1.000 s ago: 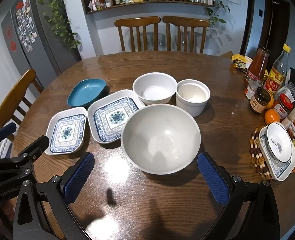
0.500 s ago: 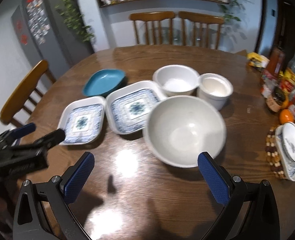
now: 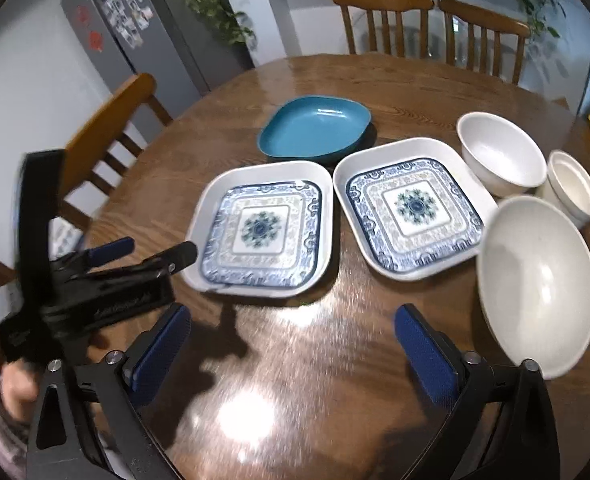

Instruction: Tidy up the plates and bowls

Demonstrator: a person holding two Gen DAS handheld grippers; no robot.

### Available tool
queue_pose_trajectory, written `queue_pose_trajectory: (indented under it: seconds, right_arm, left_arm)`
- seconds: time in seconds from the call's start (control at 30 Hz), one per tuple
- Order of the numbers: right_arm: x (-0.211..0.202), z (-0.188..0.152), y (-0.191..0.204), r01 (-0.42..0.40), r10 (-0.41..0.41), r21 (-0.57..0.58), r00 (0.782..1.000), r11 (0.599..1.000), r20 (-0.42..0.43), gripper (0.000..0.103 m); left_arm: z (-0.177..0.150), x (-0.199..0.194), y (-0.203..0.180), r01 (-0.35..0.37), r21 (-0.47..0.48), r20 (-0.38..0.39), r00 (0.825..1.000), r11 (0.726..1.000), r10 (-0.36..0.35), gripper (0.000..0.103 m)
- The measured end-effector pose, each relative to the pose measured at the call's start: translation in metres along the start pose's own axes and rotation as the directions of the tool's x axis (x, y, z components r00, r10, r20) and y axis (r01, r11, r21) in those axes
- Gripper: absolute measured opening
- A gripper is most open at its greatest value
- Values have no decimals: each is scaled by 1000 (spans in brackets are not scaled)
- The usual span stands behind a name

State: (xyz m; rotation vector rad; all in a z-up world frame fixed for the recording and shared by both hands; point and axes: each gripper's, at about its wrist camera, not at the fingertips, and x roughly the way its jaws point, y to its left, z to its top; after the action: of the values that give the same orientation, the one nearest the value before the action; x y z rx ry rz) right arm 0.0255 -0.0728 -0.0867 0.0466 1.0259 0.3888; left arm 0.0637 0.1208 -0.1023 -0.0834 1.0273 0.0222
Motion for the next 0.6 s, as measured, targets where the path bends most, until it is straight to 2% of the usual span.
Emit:
queue_pose_trajectory:
  seconds: [0.03, 0.07, 0.2, 0.3, 0.33, 0.37, 0.5, 0.53, 0.6]
  right_arm:
    - [10, 3, -3, -21, 21, 24, 999, 1000, -29, 78]
    - [20, 5, -6, -34, 37, 61, 998, 998, -57, 75]
    - [41, 8, -12, 23, -15, 124, 998, 992, -65, 72]
    - [50, 9, -16, 31, -18, 166, 997, 986, -81, 63]
    - [53, 10, -17, 33, -19, 168, 996, 985, -84, 60]
    - [55, 10, -17, 38, -23, 166, 996, 985, -88, 57]
    - [62, 17, -12, 59, -50, 123, 996, 991, -80, 31]
    - [64, 18, -11, 68, -60, 110, 995, 992, -79, 22]
    - [66, 19, -10, 80, -73, 93, 994, 992, -77, 14]
  left_arm:
    - [1, 5, 3, 9, 5, -9, 1000, 1000, -9, 71]
    - [2, 9, 3, 18, 9, -20, 1000, 1000, -18, 65]
    - [6, 23, 5, 41, 33, -49, 998, 999, -40, 55]
    - [9, 30, 5, 65, 39, -61, 996, 997, -63, 43]
    - [10, 33, 5, 74, 41, -68, 995, 996, -71, 35]
    - [11, 35, 4, 77, 44, -71, 995, 996, -74, 32]
    - [15, 38, 3, 93, 61, -73, 993, 994, -89, 20]
    - [16, 38, 3, 79, 67, -69, 995, 995, -75, 20]
    - [16, 38, 5, 77, 64, -62, 995, 995, -73, 19]
